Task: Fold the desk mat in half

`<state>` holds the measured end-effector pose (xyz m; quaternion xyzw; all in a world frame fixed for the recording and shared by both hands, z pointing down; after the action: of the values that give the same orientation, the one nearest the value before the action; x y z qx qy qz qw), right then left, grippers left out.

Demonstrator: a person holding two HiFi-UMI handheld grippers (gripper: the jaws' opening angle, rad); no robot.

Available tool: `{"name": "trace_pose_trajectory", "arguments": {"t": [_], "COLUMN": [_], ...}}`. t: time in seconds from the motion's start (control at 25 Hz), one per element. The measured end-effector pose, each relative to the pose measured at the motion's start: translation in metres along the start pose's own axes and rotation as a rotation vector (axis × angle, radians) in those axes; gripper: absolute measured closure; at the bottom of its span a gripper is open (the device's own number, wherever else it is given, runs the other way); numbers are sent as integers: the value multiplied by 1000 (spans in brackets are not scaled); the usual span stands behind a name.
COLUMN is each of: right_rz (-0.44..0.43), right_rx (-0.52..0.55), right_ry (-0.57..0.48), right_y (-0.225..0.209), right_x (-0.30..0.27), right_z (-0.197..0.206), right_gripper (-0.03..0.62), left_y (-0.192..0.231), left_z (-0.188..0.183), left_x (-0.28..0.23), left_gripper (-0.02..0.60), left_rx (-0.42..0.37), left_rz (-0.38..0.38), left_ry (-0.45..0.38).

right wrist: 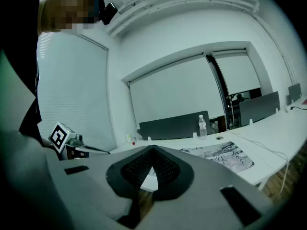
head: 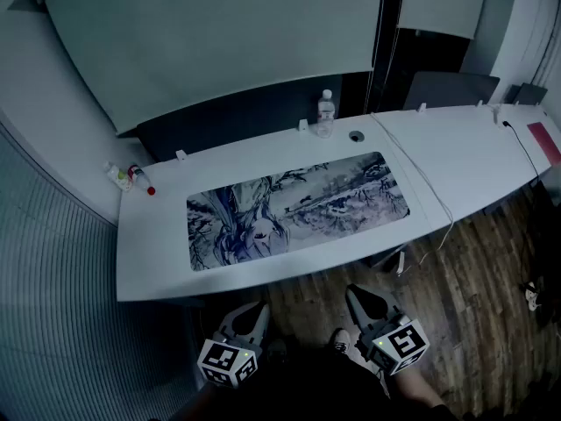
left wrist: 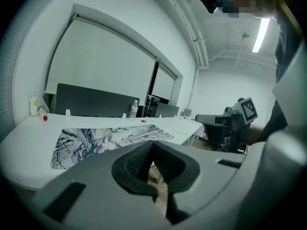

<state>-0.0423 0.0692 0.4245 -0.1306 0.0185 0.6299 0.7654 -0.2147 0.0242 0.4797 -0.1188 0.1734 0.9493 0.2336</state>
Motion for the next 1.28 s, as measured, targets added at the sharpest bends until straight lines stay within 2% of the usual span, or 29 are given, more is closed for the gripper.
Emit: {"name": "trace_pose_trajectory", "arguments": {"t": [0.52,0.84,1.28], "right_rz": [-35,-91,-210], "right_rx": [-8,-19,-38], "right_ry": [-14,-4,-13], "right_y": [-7,-18,-33], "right_x": [-2,-4,-10], "right_z": [-2,-2,-7], "right_gripper": [574,574,574], "left_y": [-3,-12,-26], "left_z": [3,6,16], "left_x": [-6,-11,-14], "left_gripper": [575,575,575], "left_rx": [20,25,97], "left_rz": [-17,-46,-156], "left_ry": [15,9,-23]}}
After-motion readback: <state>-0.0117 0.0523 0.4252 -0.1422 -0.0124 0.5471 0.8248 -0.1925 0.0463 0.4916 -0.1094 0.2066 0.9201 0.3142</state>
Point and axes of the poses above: the fingertips, and each gripper's own axes: x backward along the fingers, y to its left, z out of its underside, the point moved 1 cm from there along x, backward along the fingers, and after that the axes turned 7 degrees about z, right-handed, at the moved point
